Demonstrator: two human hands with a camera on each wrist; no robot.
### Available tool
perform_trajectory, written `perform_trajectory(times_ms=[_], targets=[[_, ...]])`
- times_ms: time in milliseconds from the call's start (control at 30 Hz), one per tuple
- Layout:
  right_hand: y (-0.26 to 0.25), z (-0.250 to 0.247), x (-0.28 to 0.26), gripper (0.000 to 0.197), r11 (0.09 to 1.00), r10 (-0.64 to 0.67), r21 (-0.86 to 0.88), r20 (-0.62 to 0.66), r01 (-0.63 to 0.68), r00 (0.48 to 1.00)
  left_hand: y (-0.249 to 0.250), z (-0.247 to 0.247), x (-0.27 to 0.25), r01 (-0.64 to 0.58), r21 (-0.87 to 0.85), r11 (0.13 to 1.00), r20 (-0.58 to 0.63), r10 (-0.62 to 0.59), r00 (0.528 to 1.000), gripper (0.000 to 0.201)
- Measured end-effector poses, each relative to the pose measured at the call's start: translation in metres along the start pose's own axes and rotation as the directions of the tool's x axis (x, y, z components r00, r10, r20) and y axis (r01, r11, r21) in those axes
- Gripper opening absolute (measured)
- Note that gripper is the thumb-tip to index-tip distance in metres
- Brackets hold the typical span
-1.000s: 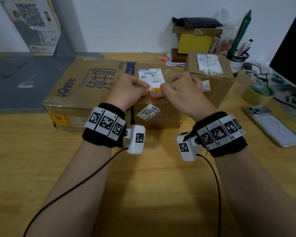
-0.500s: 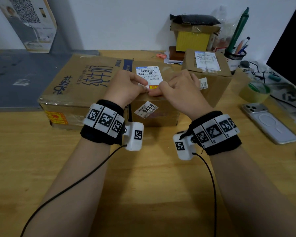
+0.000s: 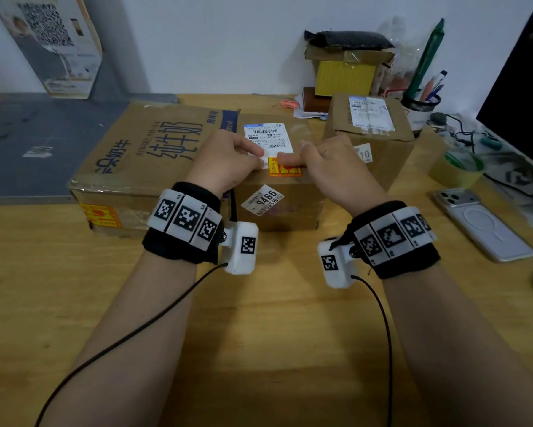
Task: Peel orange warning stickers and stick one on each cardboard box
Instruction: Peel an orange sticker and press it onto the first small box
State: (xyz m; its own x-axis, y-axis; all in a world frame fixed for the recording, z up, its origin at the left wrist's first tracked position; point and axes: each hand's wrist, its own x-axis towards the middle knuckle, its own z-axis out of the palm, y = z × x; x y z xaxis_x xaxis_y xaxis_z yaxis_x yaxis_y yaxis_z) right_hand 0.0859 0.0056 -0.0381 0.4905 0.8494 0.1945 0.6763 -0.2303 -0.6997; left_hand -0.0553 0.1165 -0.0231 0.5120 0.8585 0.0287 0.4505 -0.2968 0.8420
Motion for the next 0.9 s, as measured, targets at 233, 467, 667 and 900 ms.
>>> perform_trajectory(times_ms=[233,467,667,900], targets=[[-0.003,-0.012,-0.001,0.045,1.000,0.026,-0.004,0.005,-0.026,1.000,0.004,-0.002,-0.003,0.036,-0.046,0.998,-0.004,-0.036,0.999,0.019],[-0.003,-0.006,0.004,0.055,0.976,0.087,-0.198,-0.029,-0.091,0.996,0.003,0.002,-0.004,-0.016,-0.010,1.000,-0.015,0.016,1.000,0.012],[0.000,-0.017,-0.005,0.056,0.991,0.031,-0.127,-0.047,-0.037,0.998,0.003,0.002,-0.004,-0.029,0.044,0.999,0.020,0.028,0.999,0.013],[0.002,-0.011,-0.009,0.050,0.979,0.061,-0.196,0.007,-0.059,0.998,0.005,0.000,-0.012,-0.014,-0.005,1.000,0.093,0.014,0.996,0.009]])
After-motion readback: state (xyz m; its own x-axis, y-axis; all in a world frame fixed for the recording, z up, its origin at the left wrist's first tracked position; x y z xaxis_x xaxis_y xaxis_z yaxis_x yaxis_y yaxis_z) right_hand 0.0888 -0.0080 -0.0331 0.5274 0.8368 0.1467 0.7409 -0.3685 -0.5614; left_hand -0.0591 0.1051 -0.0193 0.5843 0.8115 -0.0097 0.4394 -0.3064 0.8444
